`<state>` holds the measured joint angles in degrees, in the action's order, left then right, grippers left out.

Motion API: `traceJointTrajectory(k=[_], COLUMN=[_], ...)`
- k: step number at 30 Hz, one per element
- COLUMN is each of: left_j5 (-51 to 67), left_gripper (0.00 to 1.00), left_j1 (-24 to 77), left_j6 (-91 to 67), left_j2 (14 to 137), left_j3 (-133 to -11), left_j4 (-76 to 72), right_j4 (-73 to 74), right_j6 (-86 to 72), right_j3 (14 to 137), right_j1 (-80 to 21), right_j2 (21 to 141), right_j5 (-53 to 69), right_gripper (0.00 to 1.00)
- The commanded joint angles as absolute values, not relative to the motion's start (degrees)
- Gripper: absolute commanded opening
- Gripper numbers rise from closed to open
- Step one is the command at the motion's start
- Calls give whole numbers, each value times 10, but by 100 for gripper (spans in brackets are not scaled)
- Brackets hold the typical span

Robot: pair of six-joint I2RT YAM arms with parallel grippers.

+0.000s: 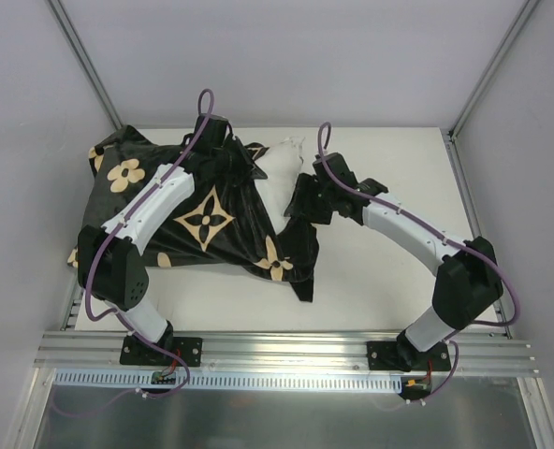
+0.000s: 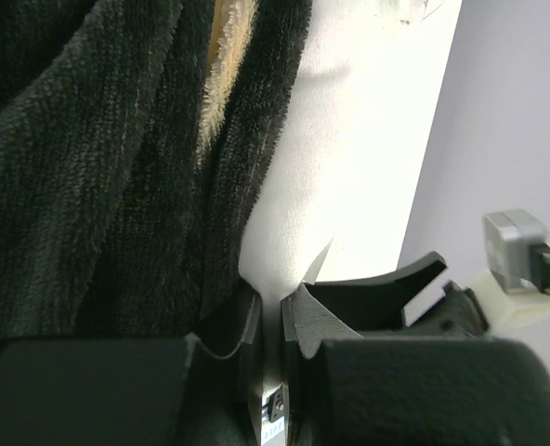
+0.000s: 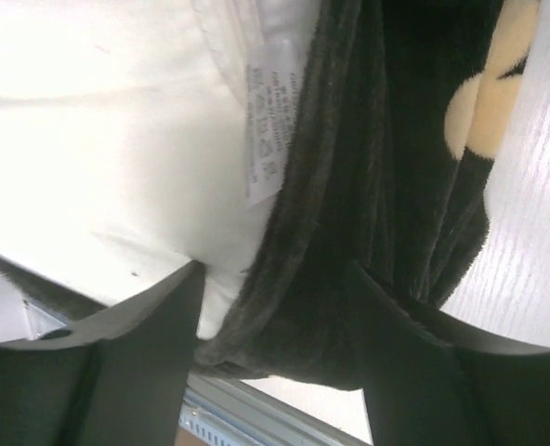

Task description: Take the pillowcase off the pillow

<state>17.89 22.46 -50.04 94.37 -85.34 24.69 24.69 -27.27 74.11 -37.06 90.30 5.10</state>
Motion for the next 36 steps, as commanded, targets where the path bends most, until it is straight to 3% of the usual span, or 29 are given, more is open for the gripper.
traceJointTrajectory(k=[1,2,6,15,16,19,29,36], left_j5=[196,195,192,194,193,192,183,211], left_gripper=[0,0,0,0,0,0,0,0], left_j1=[229,228,218,192,191,186,168,161], left_j6=[-503,-503,-504,-510,-511,-512,-518,-530], left_j2=[902,904,921,957,957,955,935,911], left_j3=[-860,-861,-877,-922,-924,-924,-929,-933], left_j4=[211,209,210,211,210,211,211,210], right_j4=[261,248,231,201,191,180,171,132], right_j6=[-267,-270,-283,-321,-327,-333,-394,-409], right_j3=[735,710,651,489,474,421,317,316], right_j1=[-374,-375,-387,-414,-415,-421,-520,-582], right_j2=[925,923,893,794,787,760,689,766], right_j5=[55,58,54,45,49,53,4,-39], right_gripper=[62,51,28,17,10,1,1,1])
